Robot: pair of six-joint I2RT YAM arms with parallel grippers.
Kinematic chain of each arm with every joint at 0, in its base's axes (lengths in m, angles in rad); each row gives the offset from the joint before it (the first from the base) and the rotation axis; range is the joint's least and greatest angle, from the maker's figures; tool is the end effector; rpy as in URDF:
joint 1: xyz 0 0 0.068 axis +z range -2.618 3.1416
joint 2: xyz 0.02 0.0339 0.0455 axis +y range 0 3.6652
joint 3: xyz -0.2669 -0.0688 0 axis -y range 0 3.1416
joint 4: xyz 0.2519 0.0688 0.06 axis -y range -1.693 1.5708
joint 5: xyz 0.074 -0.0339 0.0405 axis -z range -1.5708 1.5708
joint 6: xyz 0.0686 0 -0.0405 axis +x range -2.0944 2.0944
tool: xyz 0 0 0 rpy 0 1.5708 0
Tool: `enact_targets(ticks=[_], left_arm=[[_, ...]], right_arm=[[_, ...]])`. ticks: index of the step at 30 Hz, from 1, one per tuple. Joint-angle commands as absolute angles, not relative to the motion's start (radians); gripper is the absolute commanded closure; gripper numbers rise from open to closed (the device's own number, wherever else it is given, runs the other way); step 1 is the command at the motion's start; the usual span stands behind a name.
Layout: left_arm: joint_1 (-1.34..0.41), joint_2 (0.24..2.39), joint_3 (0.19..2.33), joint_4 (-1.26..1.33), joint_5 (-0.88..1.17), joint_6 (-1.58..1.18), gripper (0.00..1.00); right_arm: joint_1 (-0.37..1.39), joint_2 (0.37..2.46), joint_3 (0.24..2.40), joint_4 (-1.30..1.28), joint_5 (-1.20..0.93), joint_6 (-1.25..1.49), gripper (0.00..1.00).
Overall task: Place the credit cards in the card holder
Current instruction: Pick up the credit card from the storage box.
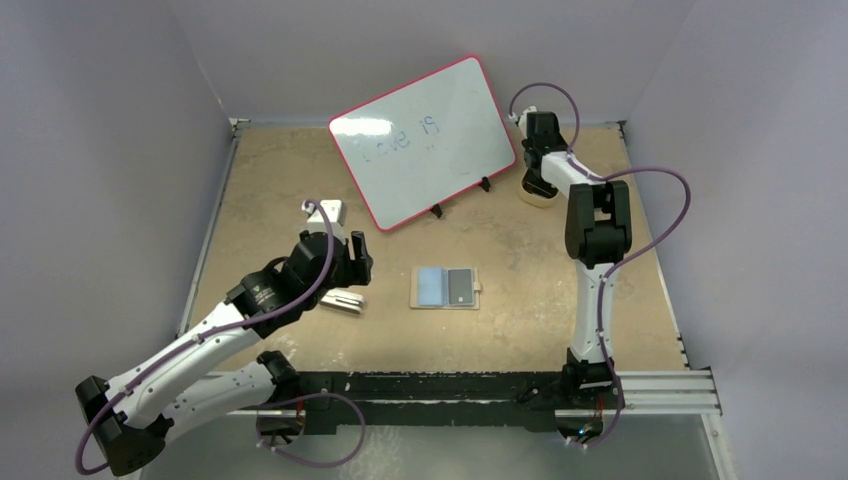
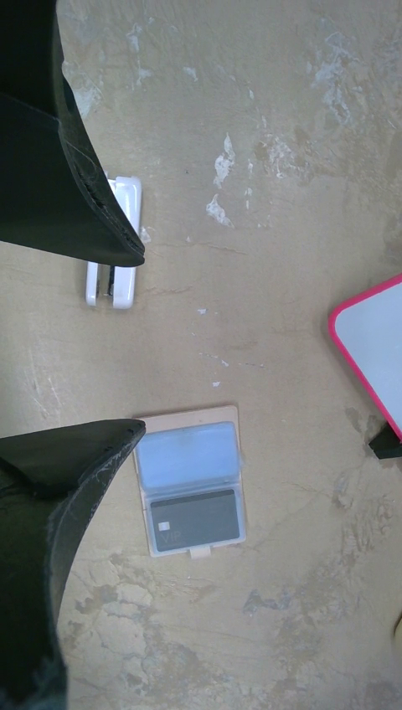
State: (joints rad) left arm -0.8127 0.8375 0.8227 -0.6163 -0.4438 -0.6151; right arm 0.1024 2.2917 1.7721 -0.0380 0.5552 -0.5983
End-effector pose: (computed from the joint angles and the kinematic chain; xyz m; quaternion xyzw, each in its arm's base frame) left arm 0.1616 -0.1278 0.2878 -0.0134 0.8754 -0.1409 0.4623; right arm 0.5577 0.0210 0.1710 -0.1637 0.8355 -0.3468 0.3935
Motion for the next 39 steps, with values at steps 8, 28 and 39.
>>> enact_targets(ticks=[8, 28, 39], left_arm=[[-0.815, 0.818, 0.846, -0.594, -0.463, -0.593, 0.34], [-0.814, 0.799, 0.844, -0.585, -0.456, -0.595, 0.34], [-0.815, 0.81, 0.839, -0.58, -0.406, -0.635, 0.34]], right_arm=[[0.095, 2.217, 1.796, 0.011, 0.526, -0.62, 0.65], [0.098, 2.11, 1.78, -0.185, 0.403, -0.484, 1.0], [0.145, 1.899, 1.663, -0.402, 0.28, -0.13, 1.0]])
